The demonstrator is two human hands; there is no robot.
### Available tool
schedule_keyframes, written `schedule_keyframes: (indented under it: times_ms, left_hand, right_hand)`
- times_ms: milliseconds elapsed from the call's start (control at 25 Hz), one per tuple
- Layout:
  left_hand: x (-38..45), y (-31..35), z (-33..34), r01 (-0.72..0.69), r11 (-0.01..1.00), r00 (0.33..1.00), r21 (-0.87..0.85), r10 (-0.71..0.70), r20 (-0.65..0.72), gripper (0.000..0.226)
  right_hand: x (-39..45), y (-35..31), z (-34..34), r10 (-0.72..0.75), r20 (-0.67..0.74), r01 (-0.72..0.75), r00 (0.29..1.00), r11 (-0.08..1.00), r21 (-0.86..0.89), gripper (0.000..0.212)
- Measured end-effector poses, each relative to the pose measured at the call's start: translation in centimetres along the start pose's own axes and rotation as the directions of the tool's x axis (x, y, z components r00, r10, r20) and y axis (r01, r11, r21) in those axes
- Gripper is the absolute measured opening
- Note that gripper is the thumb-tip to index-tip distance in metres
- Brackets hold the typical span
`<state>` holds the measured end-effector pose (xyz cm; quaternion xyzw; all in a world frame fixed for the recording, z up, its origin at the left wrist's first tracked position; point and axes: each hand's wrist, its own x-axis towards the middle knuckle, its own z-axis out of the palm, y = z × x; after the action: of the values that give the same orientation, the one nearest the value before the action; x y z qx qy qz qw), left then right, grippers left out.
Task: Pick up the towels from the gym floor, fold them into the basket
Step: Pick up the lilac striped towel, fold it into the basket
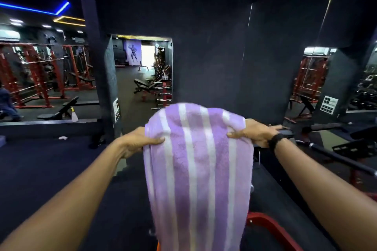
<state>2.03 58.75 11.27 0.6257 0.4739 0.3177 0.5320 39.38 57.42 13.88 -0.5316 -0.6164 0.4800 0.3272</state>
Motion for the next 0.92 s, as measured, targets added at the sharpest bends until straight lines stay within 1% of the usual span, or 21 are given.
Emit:
schedule_keyframes:
  times_ms: [80,160,200,240,280,320,360,400,440,480,520,560,600,640,680,720,760,800,840,880,920]
  left_hand:
    - [-0.1,-0.7,-1.0,0.085,0.996,0.995,0.002,-0.085,-0.058,0.096]
    - [-0.2,0.1,-1.6,0.17,0.985,0.985,0.029,-0.169,-0.042,0.075]
    - [-0.2,1.0,-1.6,0.135,0.991,0.989,-0.015,-0.135,-0.055,0.058]
    - [0.0,2.2,-1.6,0.04,0.991,0.994,-0.131,-0.052,-0.096,0.042]
    - [0.1,3.5,-1.8,-0.084,0.964,0.987,-0.25,0.047,-0.152,0.03]
    - [0.2,4.6,-2.1,-0.175,0.933,0.977,-0.314,0.125,-0.171,0.027]
    - [0.1,5.1,-2.3,-0.19,0.939,0.979,-0.288,0.158,-0.13,0.035]
    - [-0.3,4.9,-2.1,-0.124,0.979,0.991,-0.162,0.115,-0.067,0.053]
    - [-0.5,4.2,-2.0,-0.041,0.999,0.998,-0.007,0.04,-0.037,0.074]
    - [-0.8,3.2,-1.8,0.005,0.997,1.0,0.08,-0.004,-0.013,0.089]
    - [-0.8,2.2,-2.0,0.004,0.997,1.0,0.071,-0.003,-0.012,0.097]
    - [-0.7,1.4,-2.4,-0.009,1.0,0.999,-0.005,0.009,-0.045,0.101]
    - [-0.7,0.8,-2.8,0.008,0.999,0.996,-0.05,-0.012,-0.088,0.102]
    - [-1.0,0.5,-3.0,0.055,0.997,0.992,-0.047,-0.06,-0.113,0.099]
    - [-1.2,0.4,-3.3,0.098,0.995,0.989,-0.005,-0.098,-0.111,0.091]
    - [-1.4,0.6,-3.3,0.152,0.986,0.987,0.065,-0.148,-0.062,0.077]
    - [-1.6,1.1,-3.0,0.181,0.977,0.983,0.113,-0.176,-0.053,0.061]
    - [-1.5,1.8,-2.8,0.144,0.986,0.989,0.081,-0.14,-0.056,0.045]
    - [-1.3,2.9,-2.8,0.057,0.998,0.992,-0.038,-0.061,-0.111,0.03]
    - [-1.3,4.2,-3.0,-0.069,0.979,0.985,-0.19,0.036,-0.17,0.02]
    - [-1.4,5.2,-3.4,-0.161,0.945,0.974,-0.284,0.107,-0.198,0.021]
  right_hand:
    - [-0.5,0.7,-0.1,0.014,-0.056,-0.013,0.998,1.0,0.019,0.107]
    - [-1.2,-0.6,-0.2,0.029,0.005,-0.029,1.0,0.999,-0.014,0.102]
    - [-1.3,-1.7,-0.4,0.0,0.009,0.0,1.0,1.0,-0.015,0.099]
    - [-1.3,-3.2,-0.9,-0.07,-0.016,0.07,0.997,0.997,0.021,0.095]
    - [-1.3,-4.8,-1.5,-0.163,-0.05,0.167,0.985,0.981,0.095,0.087]
    - [-1.2,-6.1,-2.0,-0.233,-0.064,0.241,0.97,0.955,0.171,0.076]
    - [-1.3,-6.6,-2.0,-0.253,-0.031,0.254,0.967,0.946,0.204,0.066]
    - [-1.4,-6.2,-1.5,-0.209,0.014,0.205,0.978,0.966,0.156,0.061]
    - [-1.4,-5.1,-1.0,-0.142,0.054,0.138,0.988,0.988,0.076,0.063]
    - [-1.2,-3.6,-0.5,-0.082,0.075,0.08,0.994,0.996,0.026,0.073]
    - [-1.1,-2.5,-0.2,-0.056,0.068,0.055,0.996,0.998,0.017,0.085]
    - [-0.9,-1.6,-0.1,-0.051,0.024,0.049,0.998,0.997,0.052,0.095]
    - [-0.6,-0.8,-0.1,-0.045,-0.037,0.048,0.998,0.994,0.098,0.1]
    - [-0.4,-0.3,-0.1,-0.034,-0.079,0.045,0.996,0.989,0.142,0.101]
    - [-0.3,-0.2,-0.1,-0.014,-0.088,0.028,0.996,0.987,0.16,0.094]
    - [-0.5,-0.5,0.2,0.014,-0.071,-0.003,0.997,0.989,0.147,0.081]
    - [-0.7,-1.2,0.4,0.035,-0.05,-0.028,0.998,0.992,0.126,0.063]
    - [-0.7,-2.1,0.3,0.019,-0.052,-0.013,0.998,0.993,0.116,0.046]
    - [-0.9,-3.4,-0.1,-0.043,-0.069,0.053,0.997,0.986,0.157,0.036]
    - [-0.9,-4.7,-0.8,-0.126,-0.094,0.145,0.988,0.963,0.227,0.034]
    - [-1.3,-6.1,-1.2,-0.193,-0.088,0.21,0.977,0.939,0.272,0.038]
